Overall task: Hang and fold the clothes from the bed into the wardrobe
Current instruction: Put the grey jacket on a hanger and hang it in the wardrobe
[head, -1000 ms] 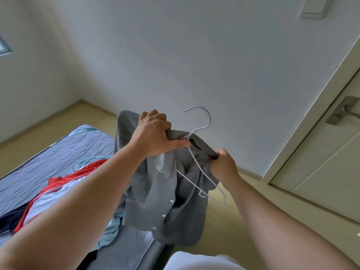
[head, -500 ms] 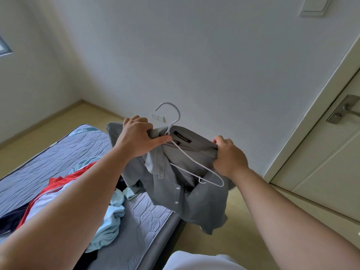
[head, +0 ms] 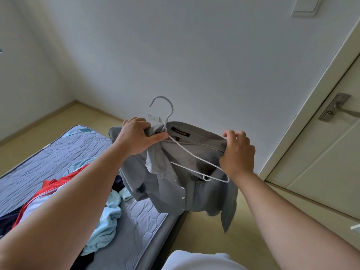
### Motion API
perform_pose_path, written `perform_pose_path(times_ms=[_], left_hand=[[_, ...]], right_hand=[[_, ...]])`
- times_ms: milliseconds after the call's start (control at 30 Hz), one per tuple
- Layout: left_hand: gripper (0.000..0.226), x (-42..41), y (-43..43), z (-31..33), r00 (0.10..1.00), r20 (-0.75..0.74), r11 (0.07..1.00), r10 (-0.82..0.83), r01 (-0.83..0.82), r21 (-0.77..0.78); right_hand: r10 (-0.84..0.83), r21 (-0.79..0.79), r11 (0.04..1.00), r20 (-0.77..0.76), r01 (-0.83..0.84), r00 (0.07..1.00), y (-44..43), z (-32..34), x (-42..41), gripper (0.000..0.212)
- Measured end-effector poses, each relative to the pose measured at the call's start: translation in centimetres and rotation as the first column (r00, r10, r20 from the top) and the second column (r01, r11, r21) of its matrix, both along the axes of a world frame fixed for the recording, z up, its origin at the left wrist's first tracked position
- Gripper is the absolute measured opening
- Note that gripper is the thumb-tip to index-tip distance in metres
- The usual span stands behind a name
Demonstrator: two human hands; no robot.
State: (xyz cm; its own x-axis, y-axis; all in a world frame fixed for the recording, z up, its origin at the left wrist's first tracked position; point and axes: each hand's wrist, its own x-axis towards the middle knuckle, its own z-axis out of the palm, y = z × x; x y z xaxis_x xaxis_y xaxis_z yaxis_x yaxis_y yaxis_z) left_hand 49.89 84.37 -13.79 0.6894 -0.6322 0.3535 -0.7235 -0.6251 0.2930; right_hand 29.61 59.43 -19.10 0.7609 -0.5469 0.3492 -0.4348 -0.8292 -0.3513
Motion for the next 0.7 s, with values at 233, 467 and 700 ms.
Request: perform_pose_path(times_ms=[233,467,700], left_hand=[[0.045,0.22,0.05,-0.24,0.988,-0.148,0.994,-0.050,0.064,0.092],[0.026,0.49,0.18,-0.33,0.957,-0.287,0.996,0.033,-0.008,0.089],[0.042,0.34,0.17,-0.53,0.910,-0.398,0.993,0.117,-0.113,0.034]], right_hand=[[0.017,0.076,0.997,-0.067,-0.012,0.998,-0.39,0.30,-0.32,0.027],[0.035,0.125,0.992,-0.116,-0.021,0.993,-0.63,-0.04,-0.55,0.027],[0.035,0.048,0.998,-0.142,-0.028,0.989,-0.23,0.20,-0.39,0.026]])
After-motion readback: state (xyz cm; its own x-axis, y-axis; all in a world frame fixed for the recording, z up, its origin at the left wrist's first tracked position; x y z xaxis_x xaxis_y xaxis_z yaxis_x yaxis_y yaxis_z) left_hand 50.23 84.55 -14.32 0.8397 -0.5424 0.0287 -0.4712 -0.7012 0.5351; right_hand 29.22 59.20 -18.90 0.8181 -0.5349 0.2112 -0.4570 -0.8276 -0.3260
